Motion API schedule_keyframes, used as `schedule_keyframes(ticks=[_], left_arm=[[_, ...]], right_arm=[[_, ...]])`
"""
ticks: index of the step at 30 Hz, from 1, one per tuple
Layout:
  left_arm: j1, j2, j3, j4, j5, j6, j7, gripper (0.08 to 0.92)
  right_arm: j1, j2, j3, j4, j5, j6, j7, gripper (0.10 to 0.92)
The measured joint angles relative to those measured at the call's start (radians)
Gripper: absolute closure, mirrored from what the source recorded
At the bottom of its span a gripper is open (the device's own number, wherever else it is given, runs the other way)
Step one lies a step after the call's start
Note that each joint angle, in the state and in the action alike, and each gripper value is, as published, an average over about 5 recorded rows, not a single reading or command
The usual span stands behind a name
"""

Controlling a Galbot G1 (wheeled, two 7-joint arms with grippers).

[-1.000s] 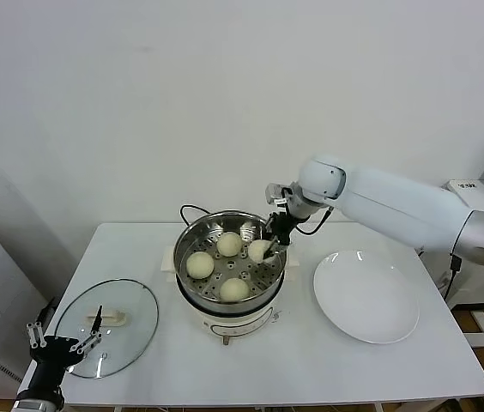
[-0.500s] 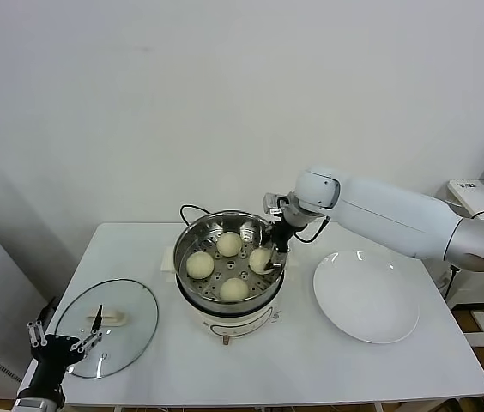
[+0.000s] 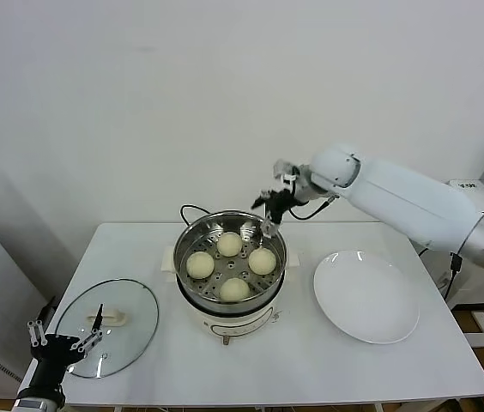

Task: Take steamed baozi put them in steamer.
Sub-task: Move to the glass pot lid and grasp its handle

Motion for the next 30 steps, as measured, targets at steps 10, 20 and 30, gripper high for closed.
schedule_keyframes(ticks=[10, 20, 30], left_arm=[[-0.003, 0.011, 0.023, -0.014, 0.013, 0.002, -0.017, 0.177], [-0.018, 0.027, 0.052, -0.013, 0.038, 0.006, -0.036, 0.177], [-0.04, 0.032, 0.068, 0.009, 0.1, -0.008, -0.057, 0.177]], right_arm=[[-0.386, -0.065, 0.429, 0.045, 0.127, 0.237, 0.458, 0.203], [-0.958, -0.05, 0.959, 0.189, 0.112, 0.364, 0.662, 0.203], [-1.466, 0.071, 1.375, 0.409, -0.029, 0.392, 0.648, 0.203]])
